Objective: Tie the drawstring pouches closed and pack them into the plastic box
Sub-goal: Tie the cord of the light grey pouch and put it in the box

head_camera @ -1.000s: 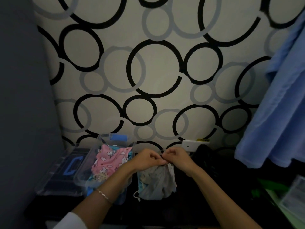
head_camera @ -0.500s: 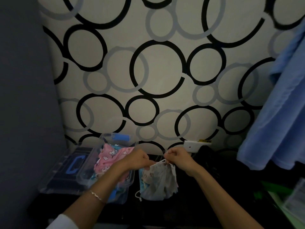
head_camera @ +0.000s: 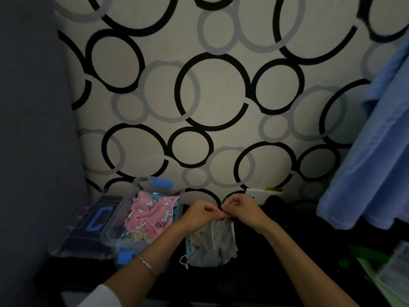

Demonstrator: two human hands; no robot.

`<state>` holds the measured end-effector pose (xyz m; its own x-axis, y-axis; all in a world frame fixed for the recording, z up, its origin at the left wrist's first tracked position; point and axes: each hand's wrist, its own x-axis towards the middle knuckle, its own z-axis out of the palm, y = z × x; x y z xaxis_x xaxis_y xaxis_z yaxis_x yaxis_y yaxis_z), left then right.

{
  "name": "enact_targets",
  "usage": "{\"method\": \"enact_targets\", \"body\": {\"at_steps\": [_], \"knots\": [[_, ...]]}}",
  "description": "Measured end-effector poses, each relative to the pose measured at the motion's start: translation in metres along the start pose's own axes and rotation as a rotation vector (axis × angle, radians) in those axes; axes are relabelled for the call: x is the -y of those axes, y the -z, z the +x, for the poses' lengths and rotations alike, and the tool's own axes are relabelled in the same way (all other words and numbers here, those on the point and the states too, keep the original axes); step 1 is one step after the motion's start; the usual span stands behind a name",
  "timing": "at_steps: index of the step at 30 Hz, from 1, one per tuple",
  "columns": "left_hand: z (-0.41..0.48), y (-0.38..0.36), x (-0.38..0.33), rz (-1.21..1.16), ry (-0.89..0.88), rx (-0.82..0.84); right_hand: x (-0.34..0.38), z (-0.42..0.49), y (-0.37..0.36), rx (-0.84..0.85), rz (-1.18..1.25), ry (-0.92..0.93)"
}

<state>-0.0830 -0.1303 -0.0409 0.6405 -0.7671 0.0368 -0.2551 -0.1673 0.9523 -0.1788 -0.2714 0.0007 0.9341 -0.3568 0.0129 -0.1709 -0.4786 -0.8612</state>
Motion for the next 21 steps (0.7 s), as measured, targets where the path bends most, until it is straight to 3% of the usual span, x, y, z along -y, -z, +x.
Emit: {"method": "enact_targets", "body": {"at_steps": [6,10,15,18,21], "knots": [[0.003,-0.003,-0.003,0.026,0.000,-0.046,-0.003,-0.004,0.003,-0.024,-0.109,0.030],[0.004,-0.003,-0.007,0.167,-0.031,-0.020,-0.011,-0.006,-0.008,-0.128,-0.290,0.182],[0.005,0.003,-0.010,0.279,-0.036,0.027,-0.017,-0.007,-0.009,-0.070,-0.425,0.338],[0.005,0.006,-0.011,0.320,-0.087,0.002,-0.018,-0.003,-0.006,-0.019,-0.343,0.229],[0.006,0.006,-0.012,0.345,-0.142,-0.048,-0.017,-0.003,0.000,0.107,-0.006,0.064]]}}
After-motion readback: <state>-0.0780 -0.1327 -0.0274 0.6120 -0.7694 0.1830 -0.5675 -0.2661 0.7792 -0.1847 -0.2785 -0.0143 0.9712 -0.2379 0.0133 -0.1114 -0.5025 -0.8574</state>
